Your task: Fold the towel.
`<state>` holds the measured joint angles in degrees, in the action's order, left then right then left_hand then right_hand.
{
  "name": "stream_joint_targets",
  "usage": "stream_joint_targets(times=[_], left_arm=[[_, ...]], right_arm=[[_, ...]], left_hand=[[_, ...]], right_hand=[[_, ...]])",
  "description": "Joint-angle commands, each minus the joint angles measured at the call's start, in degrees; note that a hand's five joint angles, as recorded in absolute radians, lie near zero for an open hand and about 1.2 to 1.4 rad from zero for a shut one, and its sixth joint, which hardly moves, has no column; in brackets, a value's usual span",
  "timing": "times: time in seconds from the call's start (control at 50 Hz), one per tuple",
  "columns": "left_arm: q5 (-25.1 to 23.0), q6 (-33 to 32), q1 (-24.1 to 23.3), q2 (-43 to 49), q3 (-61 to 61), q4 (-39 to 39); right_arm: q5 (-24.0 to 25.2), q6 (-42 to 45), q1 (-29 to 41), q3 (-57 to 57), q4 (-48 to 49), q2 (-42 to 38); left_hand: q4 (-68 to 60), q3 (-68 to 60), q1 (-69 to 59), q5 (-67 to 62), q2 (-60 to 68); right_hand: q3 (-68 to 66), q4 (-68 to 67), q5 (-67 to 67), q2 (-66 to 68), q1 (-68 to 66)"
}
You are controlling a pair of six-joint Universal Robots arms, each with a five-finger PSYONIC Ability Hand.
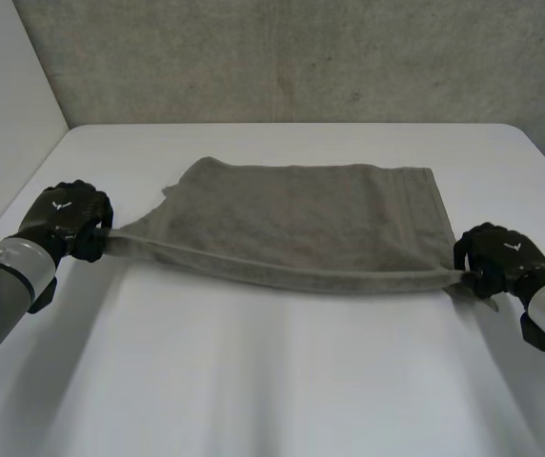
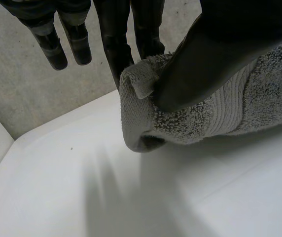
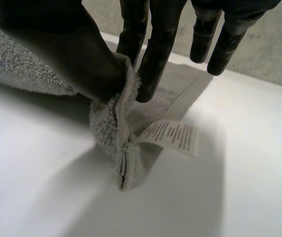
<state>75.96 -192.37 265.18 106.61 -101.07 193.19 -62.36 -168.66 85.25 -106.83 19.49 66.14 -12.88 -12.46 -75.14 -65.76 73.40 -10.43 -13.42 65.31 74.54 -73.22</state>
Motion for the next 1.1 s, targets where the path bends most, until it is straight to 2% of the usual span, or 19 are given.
stream_joint_targets(times=[0.02,0.06,0.24,0.4,0.64,0.74,0.84,0.94,1.04,1.1], left_arm=[[0.1,0.2,0.0,-1.7,-0.6,-0.4],[-0.1,0.3,0.0,-2.3,-0.9,-0.6],[-2.6,2.0,0.1,-6.9,-2.3,-2.7],[-4.1,2.1,0.3,-12.8,-2.5,-6.4],[-4.6,4.0,-0.5,-17.8,-2.6,-9.1],[-6.6,5.8,-1.1,-18.4,-3.7,-11.0],[-7.7,5.9,-2.1,-18.4,-3.1,-11.3],[-7.5,6.2,-2.3,-18.4,1.8,-11.4],[-7.2,6.2,-2.1,-18.1,7.6,-11.3],[-7.0,6.2,-2.1,-17.0,11.9,-11.3]], right_arm=[[3.0,3.6,-2.5,-0.7,-0.9,3.4],[5.9,5.1,-3.0,-0.3,-2.8,3.9],[11.6,10.0,-4.0,3.4,-12.3,8.5],[18.4,17.1,-9.7,8.7,-21.8,15.5],[26.1,18.8,-15.5,14.5,-25.1,20.6],[30.9,20.1,-20.2,15.9,-27.9,22.3],[32.6,20.8,-24.3,18.0,-29.2,23.1],[33.7,20.6,-24.4,20.5,-29.8,23.2],[34.2,19.6,-22.3,24.2,-29.6,23.8],[33.8,17.9,-18.7,27.3,-28.7,23.6]], left_hand=[[2.9,2.5,-4.9,-4.2,6.6],[2.9,2.5,-4.9,-4.2,6.6],[2.9,2.5,-4.9,-4.2,6.6],[2.9,2.5,-4.9,-4.2,6.6],[2.9,2.5,-4.9,-4.2,6.6],[2.9,2.5,-4.9,-4.2,6.6],[2.9,2.5,-4.9,-4.2,6.6],[2.9,2.5,-4.9,-4.2,6.6],[2.9,2.5,-4.9,-4.2,6.6],[2.9,2.5,-4.9,-4.2,6.6]], right_hand=[[0.4,3.4,4.7,5.5,-6.8],[0.4,3.4,4.7,5.5,-6.8],[0.4,3.4,4.7,5.5,-6.8],[0.4,3.4,4.7,5.5,-6.8],[0.4,3.4,4.7,5.5,-6.8],[0.4,3.4,4.7,5.5,-6.8],[0.4,3.4,4.7,5.5,-6.8],[0.4,3.4,4.7,5.5,-6.8],[0.4,3.4,4.7,5.5,-6.8],[0.4,3.4,4.7,5.5,-6.8]])
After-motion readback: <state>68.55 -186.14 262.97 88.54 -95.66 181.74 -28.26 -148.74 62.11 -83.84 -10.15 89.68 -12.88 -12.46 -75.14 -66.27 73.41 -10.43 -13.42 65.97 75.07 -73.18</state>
